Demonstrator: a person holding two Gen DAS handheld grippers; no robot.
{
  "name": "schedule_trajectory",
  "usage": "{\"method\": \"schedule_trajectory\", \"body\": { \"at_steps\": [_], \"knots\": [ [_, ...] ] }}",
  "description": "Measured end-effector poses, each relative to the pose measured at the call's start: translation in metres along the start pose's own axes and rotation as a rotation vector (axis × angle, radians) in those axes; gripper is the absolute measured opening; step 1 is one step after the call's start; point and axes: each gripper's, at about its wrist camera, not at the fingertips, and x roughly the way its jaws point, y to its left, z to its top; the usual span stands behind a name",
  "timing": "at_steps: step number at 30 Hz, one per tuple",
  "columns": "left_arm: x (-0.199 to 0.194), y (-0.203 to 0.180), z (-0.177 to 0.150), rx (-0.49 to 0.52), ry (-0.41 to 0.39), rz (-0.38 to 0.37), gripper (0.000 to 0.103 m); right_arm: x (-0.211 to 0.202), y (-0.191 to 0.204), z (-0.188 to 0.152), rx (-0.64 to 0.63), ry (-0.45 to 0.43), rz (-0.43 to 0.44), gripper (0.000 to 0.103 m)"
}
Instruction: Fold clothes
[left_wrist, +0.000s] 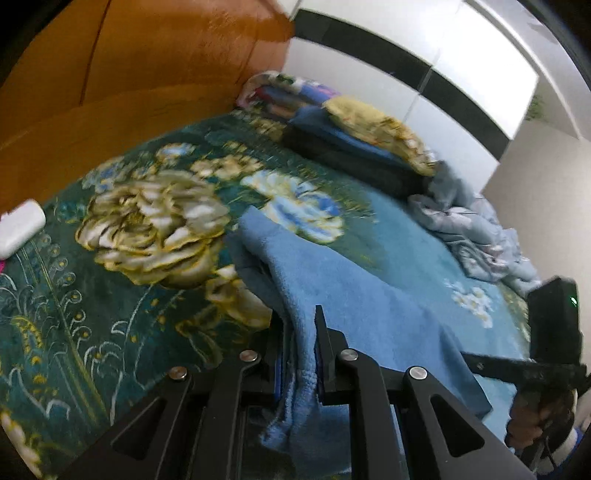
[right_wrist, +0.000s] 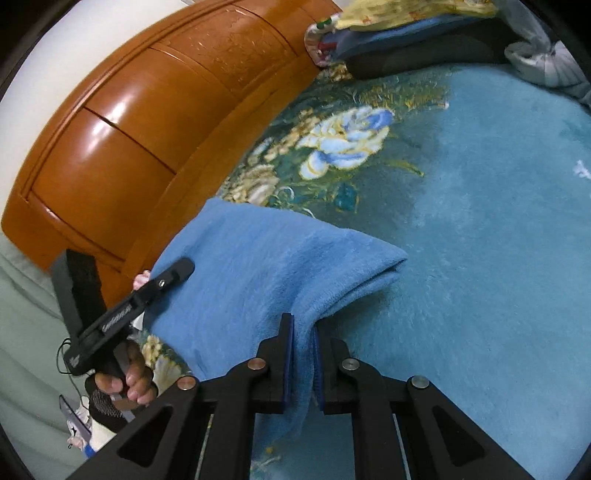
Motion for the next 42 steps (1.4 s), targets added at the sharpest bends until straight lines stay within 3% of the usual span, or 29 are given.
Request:
{"method": "schedule_trajectory", "body": {
  "at_steps": [6, 9, 12, 18, 21, 26, 32, 37, 40, 42],
  "knots": [
    [0.032, 0.039, -0.02, -0.103, 0.067, -0.024, 0.016, 0.032, -0.028, -0.014, 0.037, 0.061, -0.003, 0.011],
    [0.03, 0.053, -0.027, -0.175, 0.058, -0.065, 0.021, 0.031, -0.036, -0.019, 0.05, 0.057, 0.025, 0.011],
    [0.017, 0.05, -0.026, -0.193, 0.036, -0.055, 0.021, 0.025, -0.029, -0.023, 0.011, 0.057, -0.008, 0.014],
    [-0.035, 0.028, -0.029, -0.122, -0.107, -0.052, 0.028, -0.017, -0.01, -0.03, -0.076, -0.053, -0.123, 0.015],
    [-0.032, 0.013, -0.034, -0.072, -0.084, -0.044, 0.029, -0.029, 0.007, -0.032, -0.103, -0.092, -0.09, 0.015],
    [-0.018, -0.001, -0.049, -0.027, -0.039, 0.005, 0.029, -0.015, 0.04, -0.044, -0.203, -0.056, -0.077, 0.015],
    [-0.006, 0.001, -0.065, -0.041, 0.003, 0.03, 0.029, 0.007, 0.046, -0.062, -0.236, -0.002, -0.105, 0.015],
    [-0.014, 0.0, -0.065, -0.075, -0.003, 0.016, 0.029, 0.014, 0.043, -0.067, -0.22, 0.023, -0.137, 0.015],
    [-0.026, -0.01, -0.067, -0.034, -0.008, 0.057, 0.029, 0.002, 0.051, -0.072, -0.235, -0.001, -0.143, 0.015],
    [-0.032, -0.015, -0.071, -0.025, -0.016, 0.07, 0.037, -0.006, 0.057, -0.077, -0.253, -0.016, -0.157, 0.015]
  ]
}}
